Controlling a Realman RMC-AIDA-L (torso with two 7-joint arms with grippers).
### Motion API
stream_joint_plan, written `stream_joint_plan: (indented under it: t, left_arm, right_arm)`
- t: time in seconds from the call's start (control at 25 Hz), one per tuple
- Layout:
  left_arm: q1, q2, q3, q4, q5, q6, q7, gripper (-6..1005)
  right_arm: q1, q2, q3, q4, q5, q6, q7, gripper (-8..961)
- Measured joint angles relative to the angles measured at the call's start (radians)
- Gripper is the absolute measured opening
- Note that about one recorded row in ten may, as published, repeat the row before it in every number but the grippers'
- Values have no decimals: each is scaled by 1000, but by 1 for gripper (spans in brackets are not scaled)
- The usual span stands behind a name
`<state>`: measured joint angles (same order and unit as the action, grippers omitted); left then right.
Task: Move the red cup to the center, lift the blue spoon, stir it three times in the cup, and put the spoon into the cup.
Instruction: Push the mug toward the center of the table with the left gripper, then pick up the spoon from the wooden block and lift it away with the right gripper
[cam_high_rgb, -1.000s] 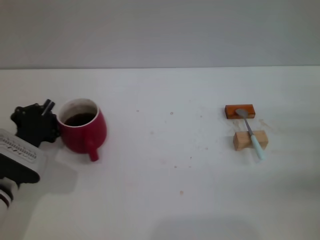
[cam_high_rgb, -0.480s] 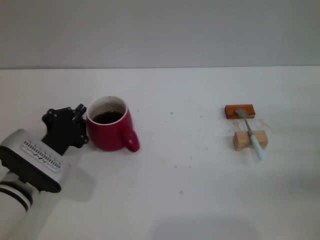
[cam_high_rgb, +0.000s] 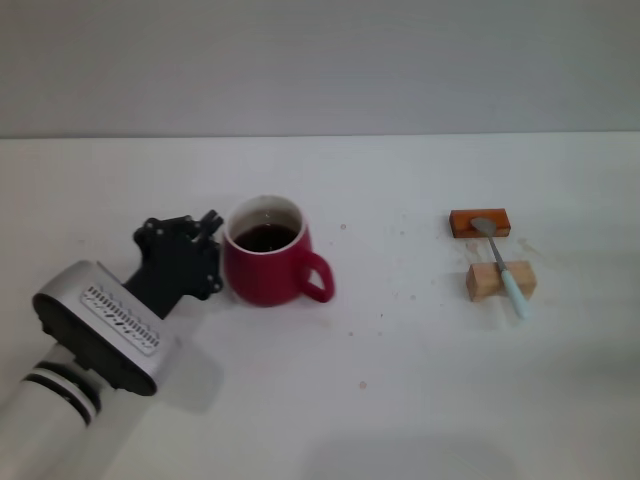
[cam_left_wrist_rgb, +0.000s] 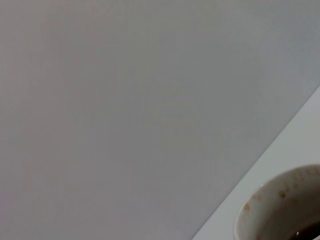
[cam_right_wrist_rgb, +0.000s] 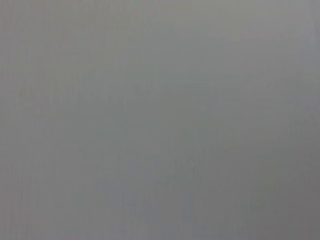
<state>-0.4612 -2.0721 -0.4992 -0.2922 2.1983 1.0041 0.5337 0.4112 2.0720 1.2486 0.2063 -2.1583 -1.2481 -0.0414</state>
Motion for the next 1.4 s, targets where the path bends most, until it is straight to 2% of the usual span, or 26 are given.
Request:
stream_joint_plan:
  t: [0.56, 0.84, 0.88, 0.92, 0.96, 1.0, 1.04, 1.2, 1.4]
  left_arm:
    - [-11, -5, 83, -106, 11, 0, 1, 117]
    - [-11, -6, 76, -111, 7, 1, -5, 126]
    - [-3, -6, 30, -111, 1, 5, -9, 128]
    - [-3, -6, 30, -111, 1, 5, -9, 129]
    - [18, -6, -86, -119, 0, 12, -25, 130]
    - [18, -6, -86, -119, 0, 12, -25, 131]
    - [28, -6, -136, -126, -2, 17, -41, 133]
    - [74, 2, -365, -146, -2, 80, -225, 138]
    - [91, 10, -559, -119, 0, 107, -520, 144]
  right_arm:
    - [5, -1, 0, -5, 0, -1, 0, 699]
    - [6, -1, 0, -5, 0, -1, 0, 699]
    - [6, -1, 0, -5, 0, -1, 0, 698]
    - [6, -1, 0, -5, 0, -1, 0, 698]
    - [6, 0, 0, -5, 0, -1, 0, 698]
    - [5, 1, -1, -4, 0, -1, 0, 698]
    - [4, 2, -3, -2, 0, -1, 0, 698]
    - [-3, 10, -9, 4, 0, -1, 0, 698]
    - [-32, 14, -11, 29, 0, 2, 0, 698]
